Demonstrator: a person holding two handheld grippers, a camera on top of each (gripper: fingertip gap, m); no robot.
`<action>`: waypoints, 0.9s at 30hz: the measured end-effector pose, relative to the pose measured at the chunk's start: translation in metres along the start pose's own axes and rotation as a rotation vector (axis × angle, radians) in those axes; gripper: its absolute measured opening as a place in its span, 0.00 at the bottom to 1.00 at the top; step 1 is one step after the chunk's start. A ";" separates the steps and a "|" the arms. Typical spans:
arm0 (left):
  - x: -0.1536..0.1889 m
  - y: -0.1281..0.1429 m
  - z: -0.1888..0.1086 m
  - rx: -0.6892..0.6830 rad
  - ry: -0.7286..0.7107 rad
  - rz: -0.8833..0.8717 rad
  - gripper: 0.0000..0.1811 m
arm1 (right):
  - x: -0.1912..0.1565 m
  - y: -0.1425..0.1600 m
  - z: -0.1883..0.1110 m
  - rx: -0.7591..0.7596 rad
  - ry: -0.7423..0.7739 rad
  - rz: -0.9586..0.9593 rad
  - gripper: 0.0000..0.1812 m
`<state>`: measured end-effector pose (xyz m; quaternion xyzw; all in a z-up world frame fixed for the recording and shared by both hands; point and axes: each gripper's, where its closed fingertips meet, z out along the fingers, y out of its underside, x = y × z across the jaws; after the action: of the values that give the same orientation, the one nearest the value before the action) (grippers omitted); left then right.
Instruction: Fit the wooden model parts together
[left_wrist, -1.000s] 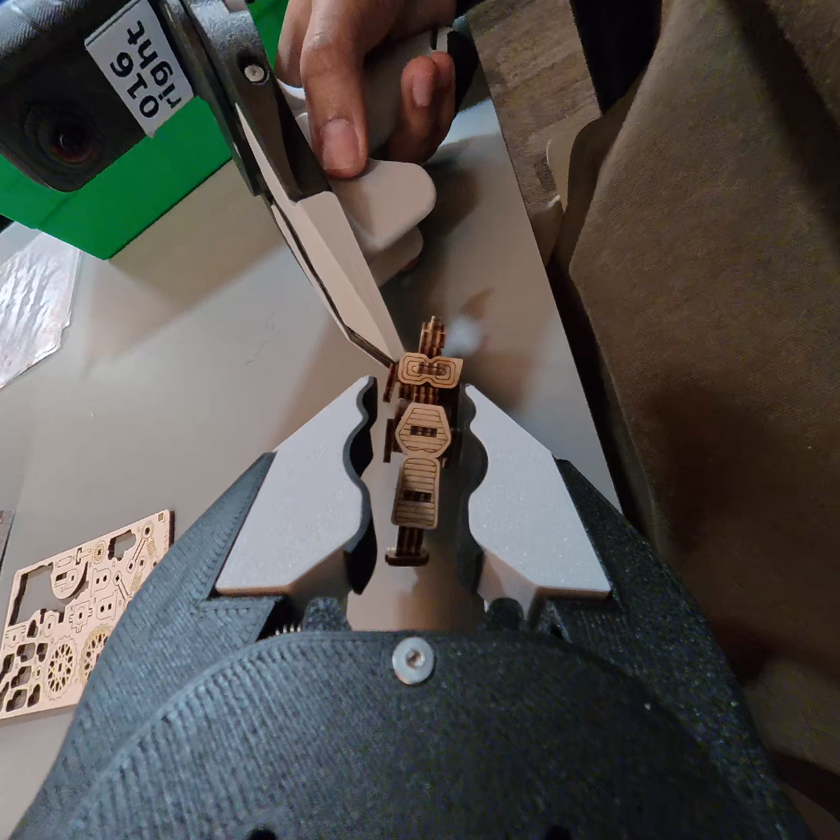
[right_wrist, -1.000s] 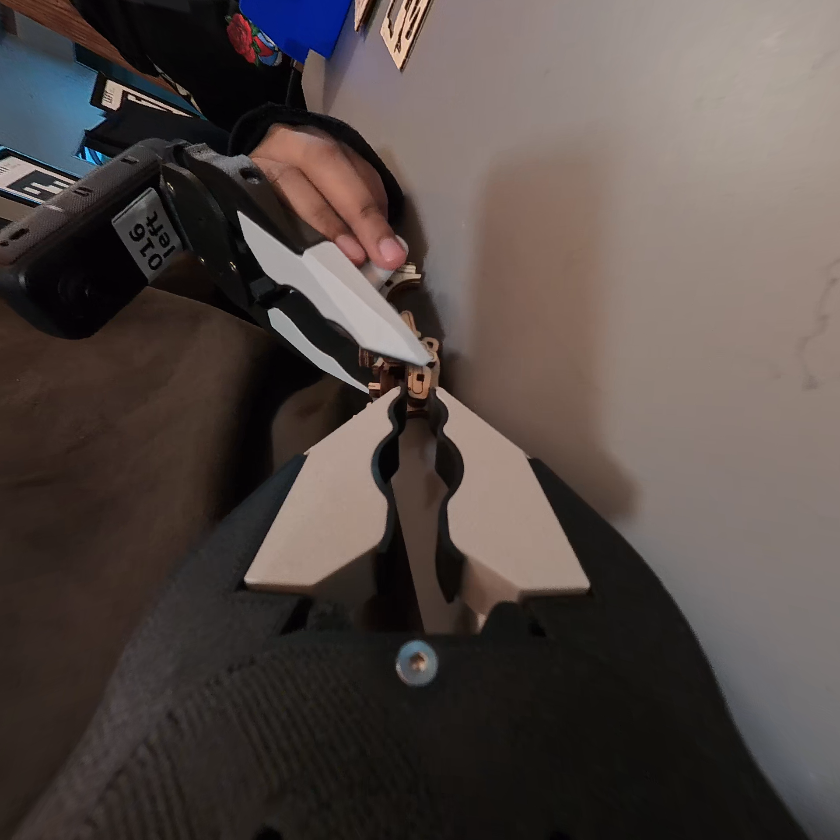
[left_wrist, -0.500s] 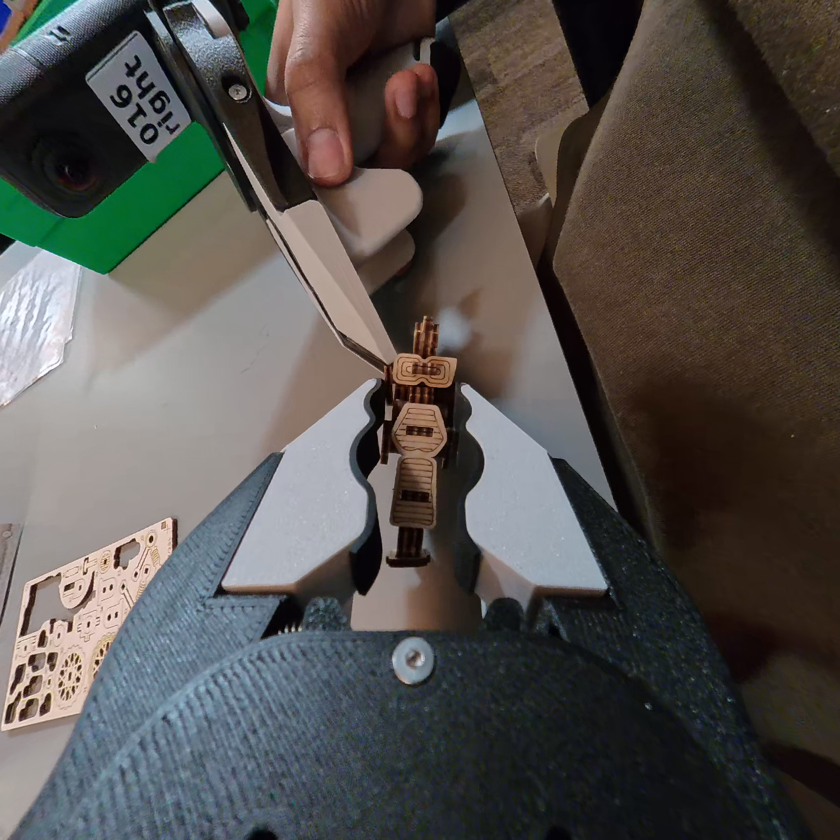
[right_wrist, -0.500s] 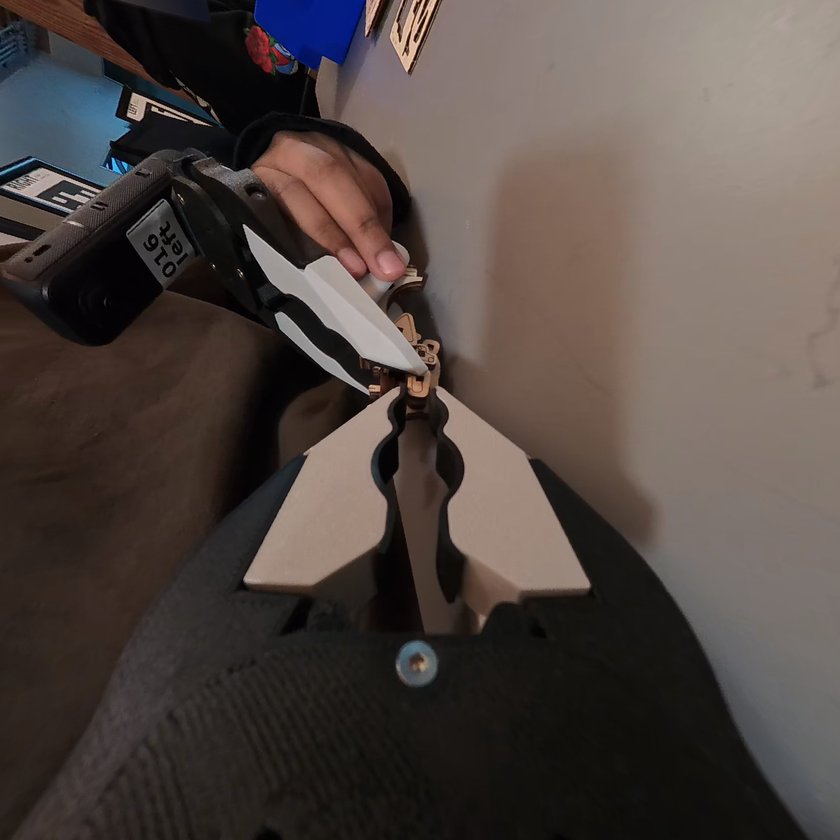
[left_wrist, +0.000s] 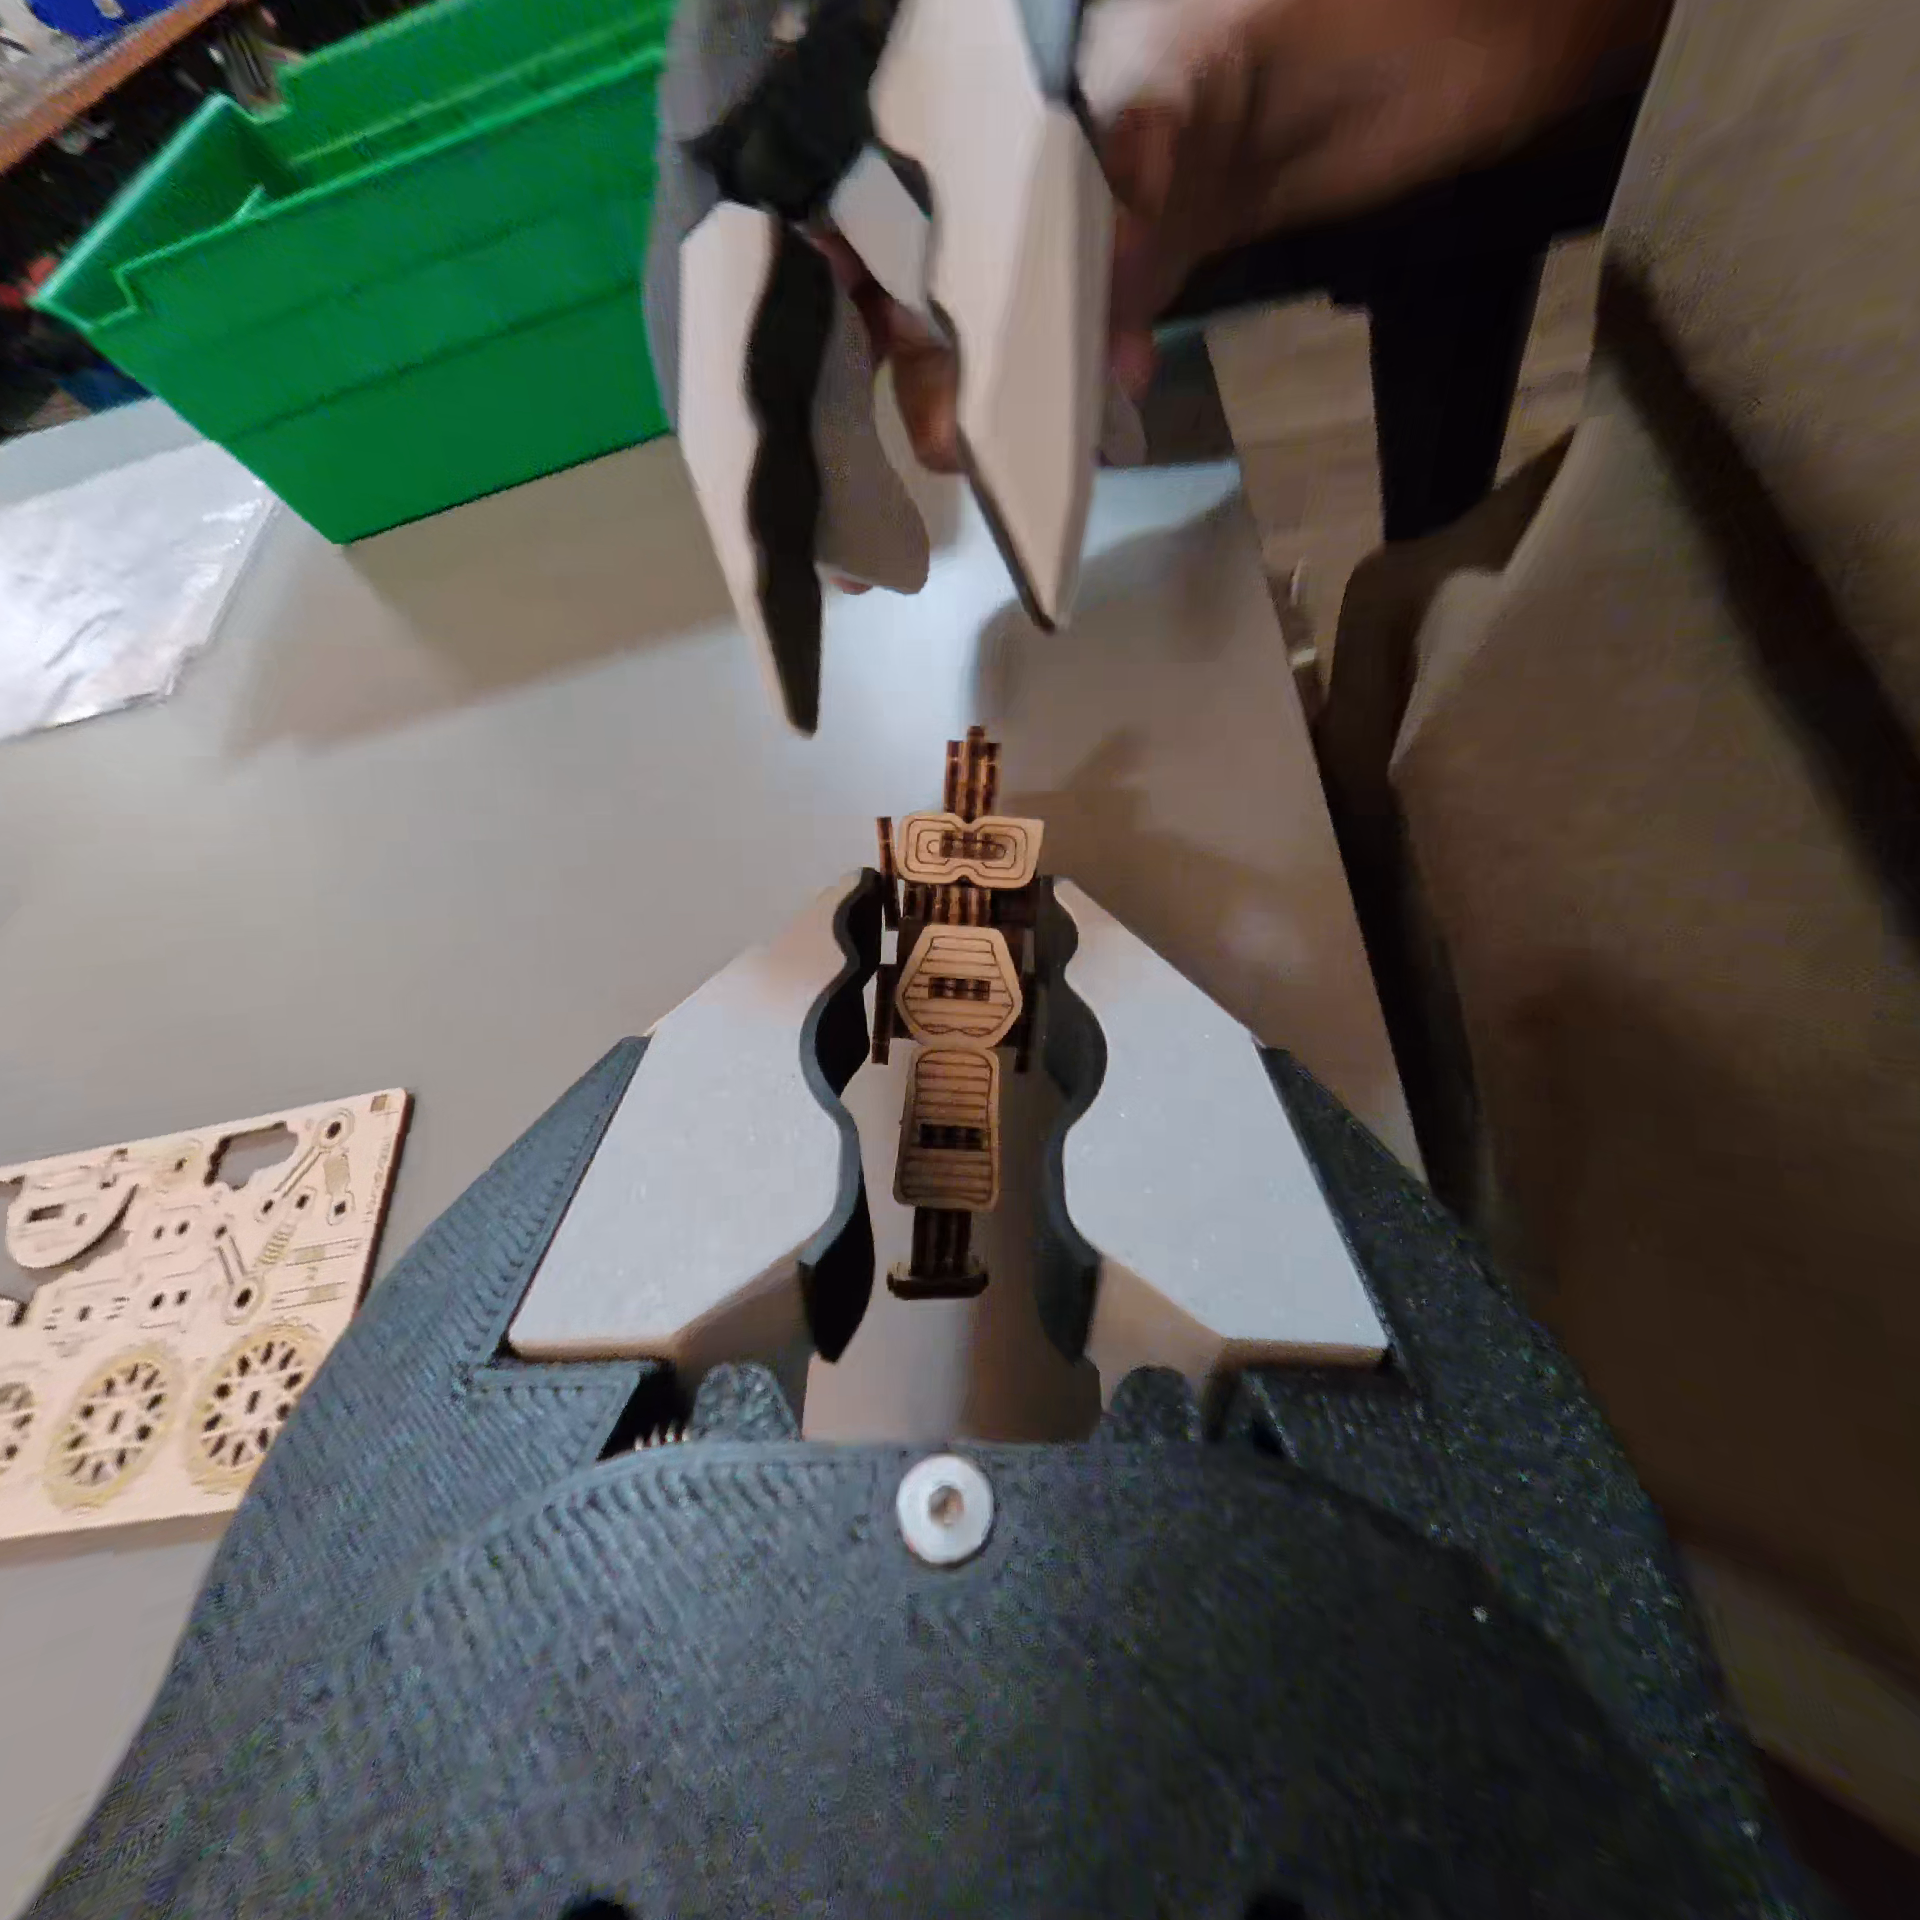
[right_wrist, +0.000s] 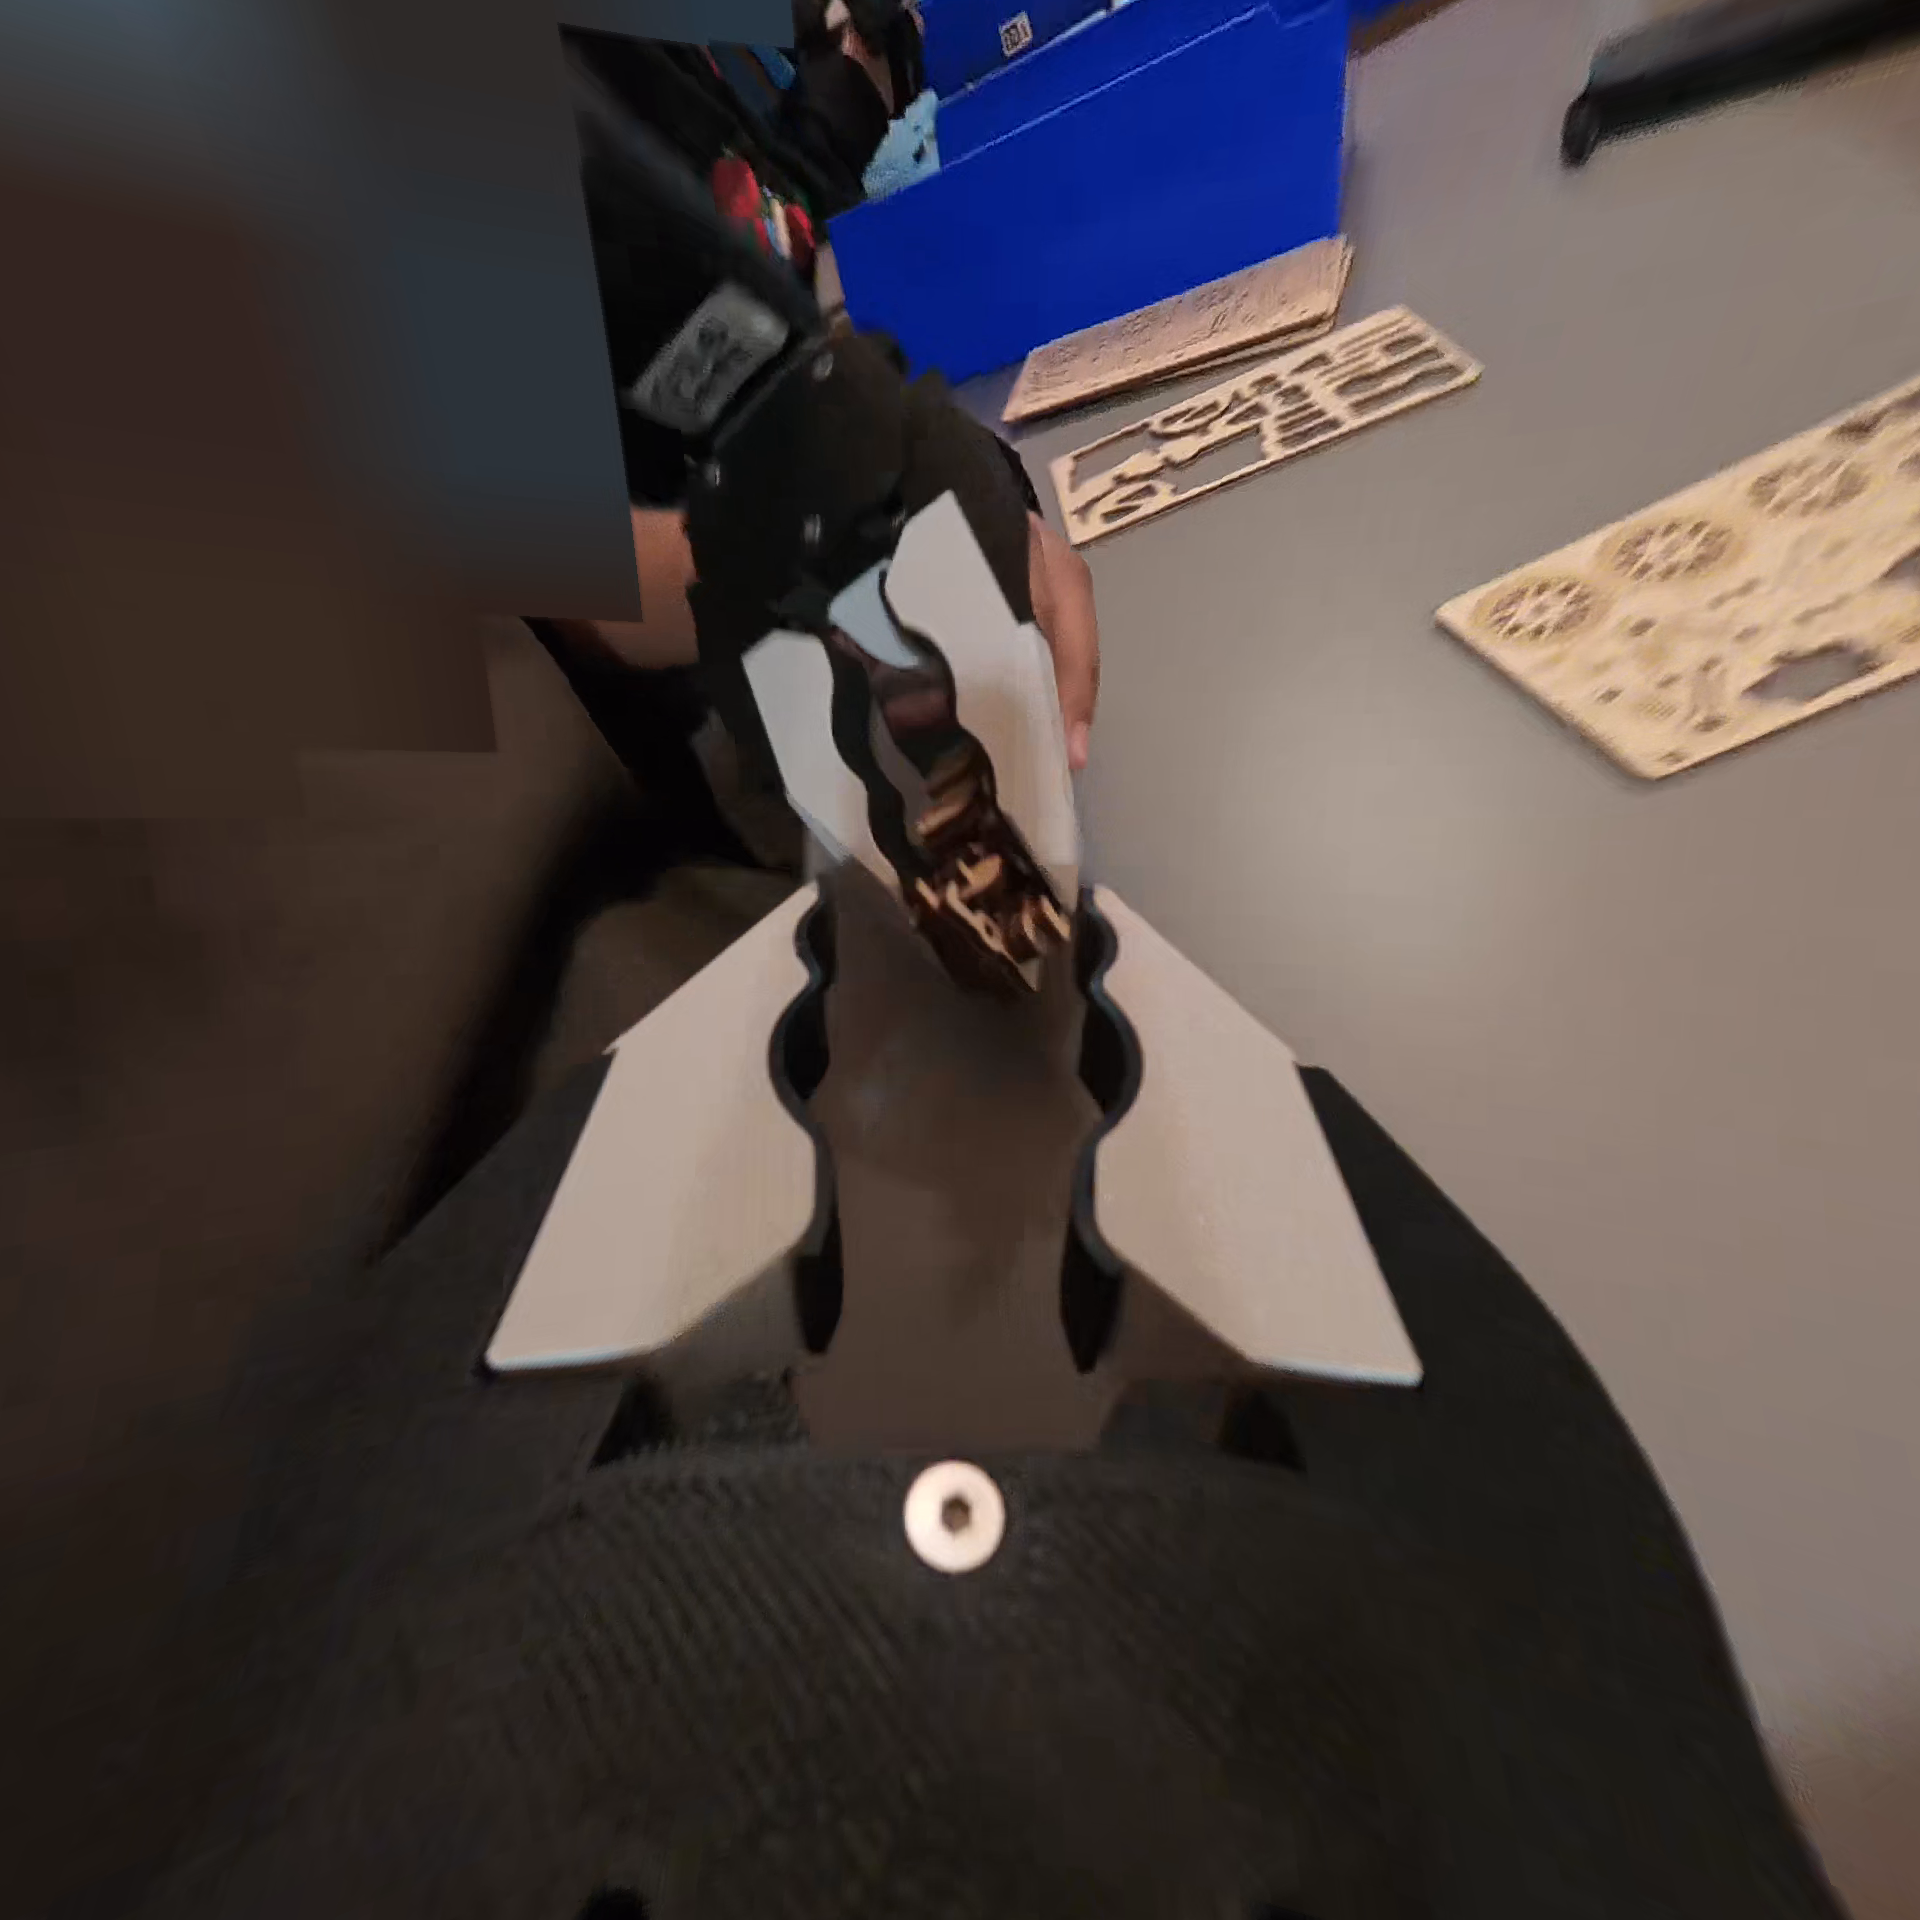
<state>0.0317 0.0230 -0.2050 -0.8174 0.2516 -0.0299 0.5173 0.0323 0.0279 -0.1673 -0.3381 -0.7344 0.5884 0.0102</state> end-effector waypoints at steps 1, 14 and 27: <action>-0.002 -0.004 -0.004 0.032 0.014 -0.044 0.15 | 0.001 0.001 -0.001 -0.013 0.039 -0.077 0.24; 0.007 -0.025 -0.014 0.175 0.155 -0.216 0.15 | -0.007 0.004 0.012 -0.045 0.120 -0.316 0.21; 0.007 -0.032 -0.017 0.234 0.183 -0.248 0.15 | -0.010 0.006 0.014 -0.058 0.121 -0.344 0.16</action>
<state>0.0450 0.0170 -0.1710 -0.7702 0.1898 -0.1966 0.5763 0.0373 0.0116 -0.1731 -0.2421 -0.7962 0.5352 0.1450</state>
